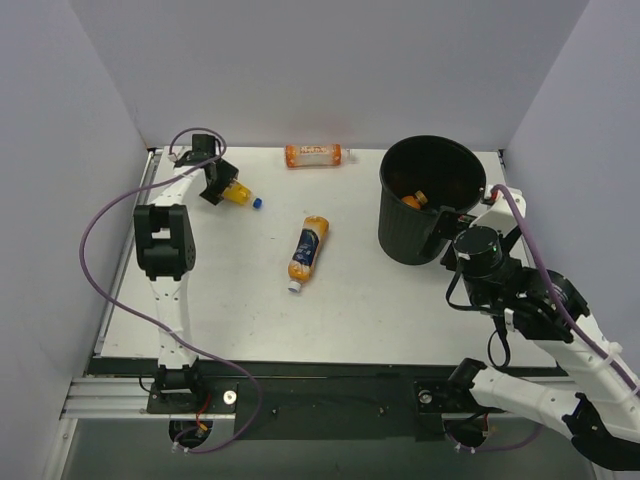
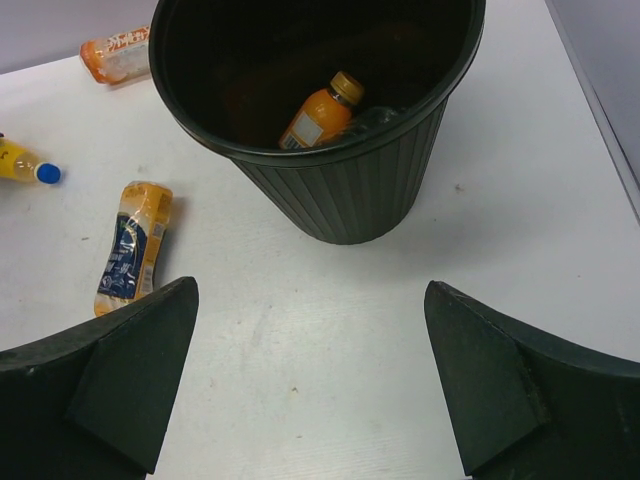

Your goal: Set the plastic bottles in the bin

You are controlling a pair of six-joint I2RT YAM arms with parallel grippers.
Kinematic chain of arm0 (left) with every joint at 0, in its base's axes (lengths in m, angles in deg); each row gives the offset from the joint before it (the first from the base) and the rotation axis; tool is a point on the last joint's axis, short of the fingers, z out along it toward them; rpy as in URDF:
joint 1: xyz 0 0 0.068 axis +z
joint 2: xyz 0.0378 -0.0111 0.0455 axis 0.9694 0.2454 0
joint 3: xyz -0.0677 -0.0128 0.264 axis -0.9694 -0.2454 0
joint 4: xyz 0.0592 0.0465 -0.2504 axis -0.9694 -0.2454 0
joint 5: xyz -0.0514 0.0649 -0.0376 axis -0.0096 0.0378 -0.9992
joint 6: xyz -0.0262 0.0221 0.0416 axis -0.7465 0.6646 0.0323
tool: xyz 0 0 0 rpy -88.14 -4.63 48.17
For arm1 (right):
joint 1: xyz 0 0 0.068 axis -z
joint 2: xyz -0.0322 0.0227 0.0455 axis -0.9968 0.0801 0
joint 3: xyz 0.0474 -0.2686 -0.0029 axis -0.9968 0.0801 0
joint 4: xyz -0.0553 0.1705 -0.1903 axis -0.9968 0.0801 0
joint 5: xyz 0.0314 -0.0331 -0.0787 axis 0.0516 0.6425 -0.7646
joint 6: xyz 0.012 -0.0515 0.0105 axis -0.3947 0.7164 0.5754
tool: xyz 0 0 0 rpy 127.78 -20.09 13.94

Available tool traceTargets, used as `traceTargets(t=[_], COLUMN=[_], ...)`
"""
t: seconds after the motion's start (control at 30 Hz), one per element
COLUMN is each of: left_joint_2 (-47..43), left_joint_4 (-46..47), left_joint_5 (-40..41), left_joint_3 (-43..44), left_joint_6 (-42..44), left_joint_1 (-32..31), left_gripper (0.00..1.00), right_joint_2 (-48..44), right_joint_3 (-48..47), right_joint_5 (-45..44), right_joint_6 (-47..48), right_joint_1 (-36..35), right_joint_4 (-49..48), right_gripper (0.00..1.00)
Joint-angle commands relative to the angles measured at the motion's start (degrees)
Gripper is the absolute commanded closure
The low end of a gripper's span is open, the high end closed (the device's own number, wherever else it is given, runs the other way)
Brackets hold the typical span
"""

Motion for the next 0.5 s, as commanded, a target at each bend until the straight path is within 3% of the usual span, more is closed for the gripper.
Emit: traceTargets(t=[0.0, 0.07, 0.27, 0.47], left_joint_2=[-5.63, -9.15, -19.43, -32.36], left_joint_4=[3.00, 7.04, 8.46, 9.61], left_joint_5=[2.57, 2.14, -1.02, -19.46], left_joint_3=[-4.91, -10.62, -18.71, -24.87], left_joint_6=[3.81, 4.16, 10.39, 16.20], left_joint_1=[-2.10, -2.37, -1.84, -4.21], left_gripper=[0.30, 0.43, 0.50, 0.55], right_joint_2=[2.01, 3.24, 7.19, 14.21], right_joint_3=[0.61, -0.09, -3.17, -7.64], right_joint_5=[0.43, 1.39, 4.20, 14.14], right_joint_6=[-0.57, 0.22, 2.76, 7.68], right_joint_1=[-0.41, -0.41, -0.50, -2.07], right_joint_4=[-2.30, -2.92, -4.85, -8.45], right_gripper=[0.10, 0.10, 0.10, 0.11])
